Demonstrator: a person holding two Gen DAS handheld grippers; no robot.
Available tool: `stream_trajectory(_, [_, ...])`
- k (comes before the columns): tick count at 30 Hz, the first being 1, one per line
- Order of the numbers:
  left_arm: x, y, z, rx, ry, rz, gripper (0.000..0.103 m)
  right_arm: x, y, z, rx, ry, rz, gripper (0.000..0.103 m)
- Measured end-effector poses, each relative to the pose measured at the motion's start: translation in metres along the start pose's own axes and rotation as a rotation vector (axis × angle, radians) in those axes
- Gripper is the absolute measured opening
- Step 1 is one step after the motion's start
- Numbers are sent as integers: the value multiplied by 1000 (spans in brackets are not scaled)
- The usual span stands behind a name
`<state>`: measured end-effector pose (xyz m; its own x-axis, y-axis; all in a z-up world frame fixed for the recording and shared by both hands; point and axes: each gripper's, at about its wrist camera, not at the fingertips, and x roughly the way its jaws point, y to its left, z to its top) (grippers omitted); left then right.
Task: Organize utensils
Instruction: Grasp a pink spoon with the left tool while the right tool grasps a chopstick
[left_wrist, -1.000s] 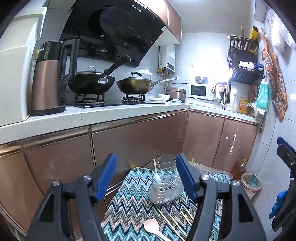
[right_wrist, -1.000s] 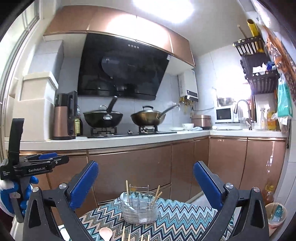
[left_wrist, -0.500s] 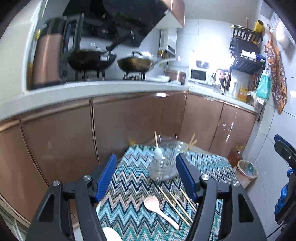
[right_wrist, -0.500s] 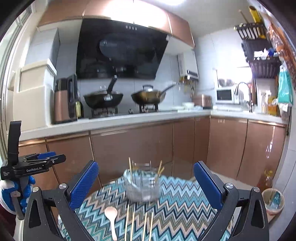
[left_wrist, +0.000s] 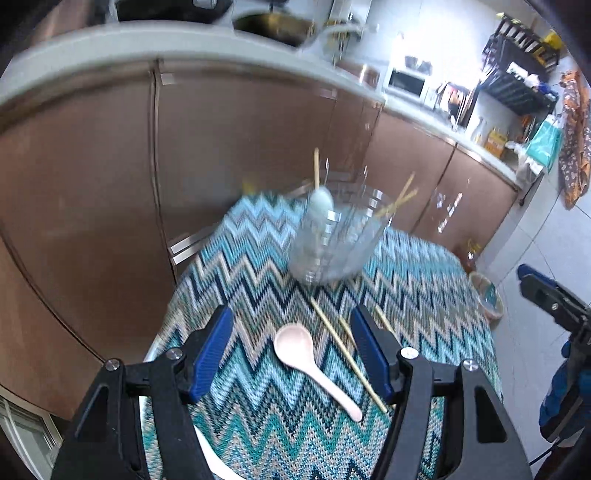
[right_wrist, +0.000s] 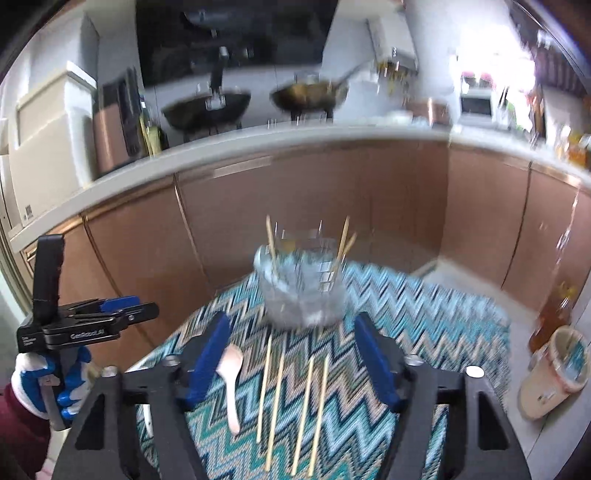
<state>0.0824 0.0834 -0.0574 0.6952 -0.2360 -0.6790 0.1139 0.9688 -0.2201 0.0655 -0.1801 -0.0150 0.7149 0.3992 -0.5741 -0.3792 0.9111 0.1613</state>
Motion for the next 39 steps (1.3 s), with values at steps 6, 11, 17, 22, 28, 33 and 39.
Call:
stream_trajectory(6, [60,17,-9,-74,163,-47,52,67,-11,-13,42,215,67,42])
stream_trajectory(11, [95,22,-15,-98,237,-55,46,121,-15,-22,19,364,39,27])
stream_trajectory(17, [121,30,-16,-131,291,-78,40,174,-25,-29,13,496,18,21])
stream_trajectory(22, [139,33,-18,-142,332,-86,33,197,-29,-32,15,551,13,21])
stream_trajectory(28, [149,30,-22,-133,358,-94,19,214,-35,-35,37,590,5,19])
stream_trajectory(33, [154,25,-23,-92,370,-73,13,223,-37,-38,36,613,1,16])
stream_trajectory(39, [154,22,-24,-52,363,-48,9,234,-32,-41,39,618,1,8])
